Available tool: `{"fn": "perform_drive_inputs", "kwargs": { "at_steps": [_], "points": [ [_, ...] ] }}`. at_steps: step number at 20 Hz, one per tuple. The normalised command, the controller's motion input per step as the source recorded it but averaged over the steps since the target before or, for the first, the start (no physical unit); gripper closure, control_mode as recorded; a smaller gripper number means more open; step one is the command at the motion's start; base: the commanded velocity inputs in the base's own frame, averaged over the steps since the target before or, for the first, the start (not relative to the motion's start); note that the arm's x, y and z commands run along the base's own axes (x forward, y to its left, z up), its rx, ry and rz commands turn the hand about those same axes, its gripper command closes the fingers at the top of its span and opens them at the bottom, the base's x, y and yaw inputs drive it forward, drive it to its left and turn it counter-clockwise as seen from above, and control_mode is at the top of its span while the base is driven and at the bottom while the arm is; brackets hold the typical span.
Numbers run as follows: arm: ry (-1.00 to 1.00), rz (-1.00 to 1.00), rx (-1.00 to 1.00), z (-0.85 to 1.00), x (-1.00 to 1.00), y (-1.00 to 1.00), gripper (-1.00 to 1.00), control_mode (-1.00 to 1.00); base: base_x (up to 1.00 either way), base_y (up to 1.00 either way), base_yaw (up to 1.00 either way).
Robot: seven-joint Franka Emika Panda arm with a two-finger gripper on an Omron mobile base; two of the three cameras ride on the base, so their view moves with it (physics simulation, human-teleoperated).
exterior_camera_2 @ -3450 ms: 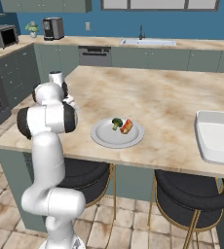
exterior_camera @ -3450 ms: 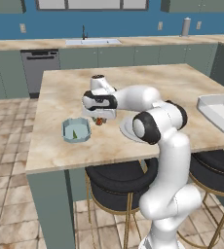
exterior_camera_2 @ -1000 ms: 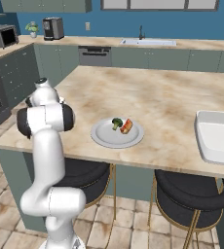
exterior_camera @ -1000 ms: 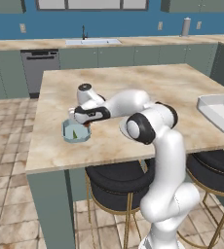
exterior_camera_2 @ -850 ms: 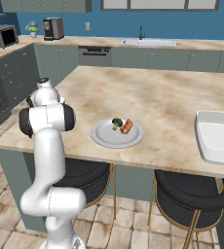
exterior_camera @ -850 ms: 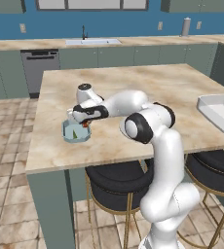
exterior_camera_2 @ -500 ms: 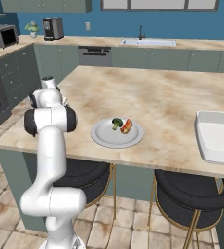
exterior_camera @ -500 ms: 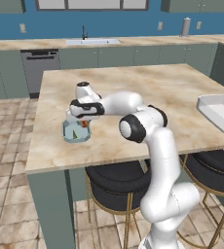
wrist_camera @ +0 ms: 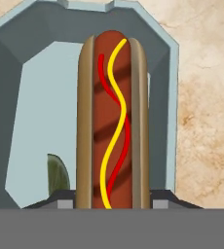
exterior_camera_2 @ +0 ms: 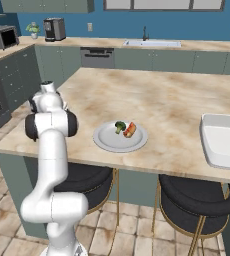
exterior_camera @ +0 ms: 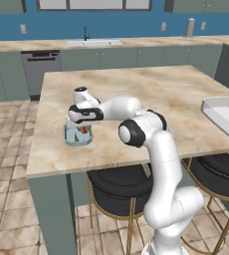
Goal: Place one cooked food and one vegetable from the large plate to each tupperware container.
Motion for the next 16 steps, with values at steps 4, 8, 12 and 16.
{"fn": "perform_drive_inputs", "kwargs": {
  "at_steps": [4, 8, 12, 16],
  "points": [
    [-0.03, 0.00, 0.00, -0.05, 0.10, 0.00, 1.00, -1.00, 0.00, 0.00, 0.00],
    [0.00, 0.00, 0.00, -0.06, 0.27, 0.00, 1.00, -1.00, 0.00, 0.00, 0.00],
    [0.00, 0.00, 0.00, -0.18, 0.08, 0.01, 1.00, -1.00, 0.00, 0.00, 0.00],
    [0.00, 0.00, 0.00, -0.15, 0.06, 0.18, 1.00, -1.00, 0.00, 0.00, 0.00]
  ]
}}
